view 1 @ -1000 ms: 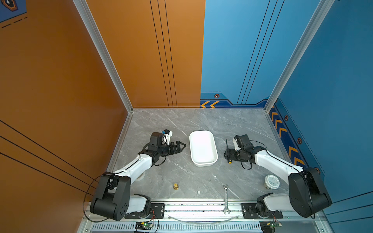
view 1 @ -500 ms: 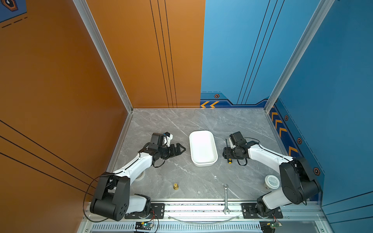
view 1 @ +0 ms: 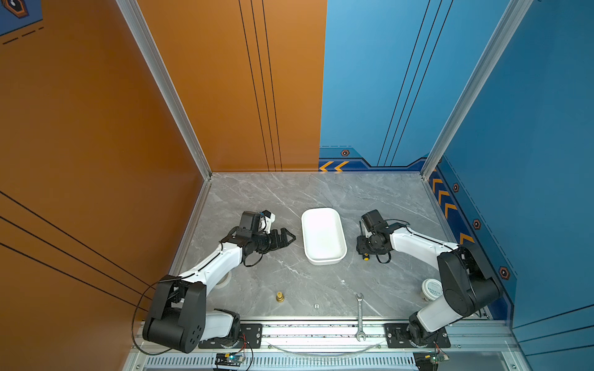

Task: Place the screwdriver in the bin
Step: 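Lower the right gripper and close it on the screwdriver handle, then lift the screwdriver with the right gripper and carry it over the white bin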

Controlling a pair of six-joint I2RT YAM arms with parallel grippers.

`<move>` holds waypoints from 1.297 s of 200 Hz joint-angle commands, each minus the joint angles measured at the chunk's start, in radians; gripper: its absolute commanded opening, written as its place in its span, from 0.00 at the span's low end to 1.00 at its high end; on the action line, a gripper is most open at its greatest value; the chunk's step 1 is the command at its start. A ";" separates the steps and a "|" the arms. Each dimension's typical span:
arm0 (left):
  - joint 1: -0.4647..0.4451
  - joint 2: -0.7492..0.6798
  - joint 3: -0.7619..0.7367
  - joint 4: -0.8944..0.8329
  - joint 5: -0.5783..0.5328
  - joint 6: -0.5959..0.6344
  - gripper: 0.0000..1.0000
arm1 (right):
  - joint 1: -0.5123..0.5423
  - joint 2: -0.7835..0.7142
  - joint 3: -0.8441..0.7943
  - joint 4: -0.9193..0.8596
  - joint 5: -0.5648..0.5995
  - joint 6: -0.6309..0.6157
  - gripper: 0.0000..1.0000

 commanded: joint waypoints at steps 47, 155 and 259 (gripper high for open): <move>-0.009 0.009 0.035 -0.022 -0.008 0.020 0.98 | 0.013 0.035 0.044 -0.034 0.027 -0.009 0.48; -0.009 0.011 0.034 -0.054 -0.010 0.023 0.98 | 0.018 0.070 0.059 -0.043 0.035 -0.011 0.36; -0.011 0.013 0.035 -0.057 -0.013 0.025 0.98 | 0.018 0.086 0.070 -0.061 0.053 -0.009 0.05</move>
